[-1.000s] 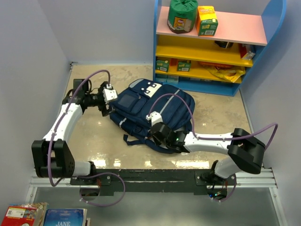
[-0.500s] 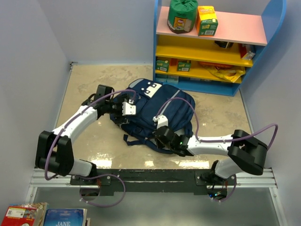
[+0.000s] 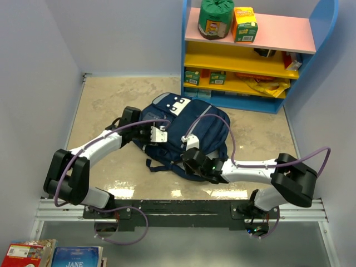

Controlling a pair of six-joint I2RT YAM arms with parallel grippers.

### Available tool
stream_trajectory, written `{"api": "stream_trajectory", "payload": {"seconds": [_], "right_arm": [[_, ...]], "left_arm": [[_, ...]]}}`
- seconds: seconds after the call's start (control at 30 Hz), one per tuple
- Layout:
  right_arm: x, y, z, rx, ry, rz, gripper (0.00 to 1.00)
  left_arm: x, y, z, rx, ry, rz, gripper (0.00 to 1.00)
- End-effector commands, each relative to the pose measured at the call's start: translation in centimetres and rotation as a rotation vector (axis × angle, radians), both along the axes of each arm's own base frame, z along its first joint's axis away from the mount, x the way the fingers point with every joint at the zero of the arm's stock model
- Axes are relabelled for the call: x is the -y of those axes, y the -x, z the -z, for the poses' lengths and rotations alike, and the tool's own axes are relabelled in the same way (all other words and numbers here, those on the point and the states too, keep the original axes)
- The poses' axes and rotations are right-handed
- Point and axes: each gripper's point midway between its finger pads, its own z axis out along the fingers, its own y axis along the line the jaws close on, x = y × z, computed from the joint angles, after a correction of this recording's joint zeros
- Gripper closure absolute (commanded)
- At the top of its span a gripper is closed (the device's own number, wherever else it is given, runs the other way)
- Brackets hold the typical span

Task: Pack the student bag
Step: Adjust the student bag at the center of the board.

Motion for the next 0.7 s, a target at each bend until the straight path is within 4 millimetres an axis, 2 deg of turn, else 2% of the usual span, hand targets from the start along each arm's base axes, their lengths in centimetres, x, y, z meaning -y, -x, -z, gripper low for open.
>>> {"api": "stream_trajectory", "payload": {"seconds": [0.0, 0.03, 0.07, 0.17, 0.2, 0.27, 0.3, 0.37, 0.4, 0.43, 0.47, 0.5, 0.6, 0.67], "right_arm": [[0.0, -2.1, -1.6, 0.035, 0.024, 0.078, 1.00], [0.0, -2.3, -1.6, 0.028, 0.024, 0.081, 1.00], [-0.2, -2.4, -1.7, 0.017, 0.016, 0.081, 1.00], [-1.5, -3.1, -2.8, 0.008, -0.028, 0.062, 1.00], [-2.2, -3.5, -3.5, 0.024, -0.039, 0.048, 1.00], [-2.7, -4.4, -2.6, 0.019, -0.002, 0.041, 1.00], [-3.6, -5.2, -3.3, 0.038, 0.000, 0.022, 1.00], [-4.1, -6.4, -1.9, 0.029, 0.039, 0.016, 1.00], [-5.2, -7.3, -2.5, 0.044, 0.028, 0.008, 1.00], [-5.5, -8.1, -2.7, 0.046, 0.022, 0.013, 1.00], [-5.9, -8.5, -2.2, 0.042, 0.035, 0.011, 1.00], [-6.9, -9.3, -3.5, 0.069, 0.016, 0.007, 1.00], [-7.2, -11.4, -4.8, 0.114, 0.038, 0.055, 1.00], [-7.1, -13.0, -5.7, 0.142, 0.069, 0.108, 0.91]], "left_arm": [[-0.6, -4.0, -2.1, 0.113, 0.019, -0.126, 0.82], [-0.8, -3.9, -2.3, 0.097, 0.019, -0.146, 0.94], [-1.0, -4.0, -2.5, 0.090, 0.017, -0.161, 1.00], [-2.7, -3.7, -3.1, 0.081, 0.001, -0.206, 1.00], [-3.3, -3.3, -4.1, 0.092, 0.021, -0.227, 1.00], [-5.2, -2.6, -4.6, 0.068, 0.033, -0.277, 1.00], [-5.7, -2.0, -5.6, 0.073, 0.047, -0.291, 1.00], [-7.4, -0.5, -5.0, 0.015, 0.011, -0.351, 1.00], [-8.4, 0.1, -5.1, 0.016, -0.021, -0.387, 1.00], [-9.2, 1.4, -4.3, -0.032, -0.062, -0.412, 1.00], [-9.7, 1.8, -4.1, -0.050, -0.073, -0.443, 1.00], [-10.3, 2.4, -4.1, -0.064, -0.079, -0.485, 1.00], [-11.0, 4.7, -2.5, -0.152, -0.093, -0.528, 1.00], [-10.9, 5.3, -1.4, -0.210, -0.089, -0.567, 1.00]]}}
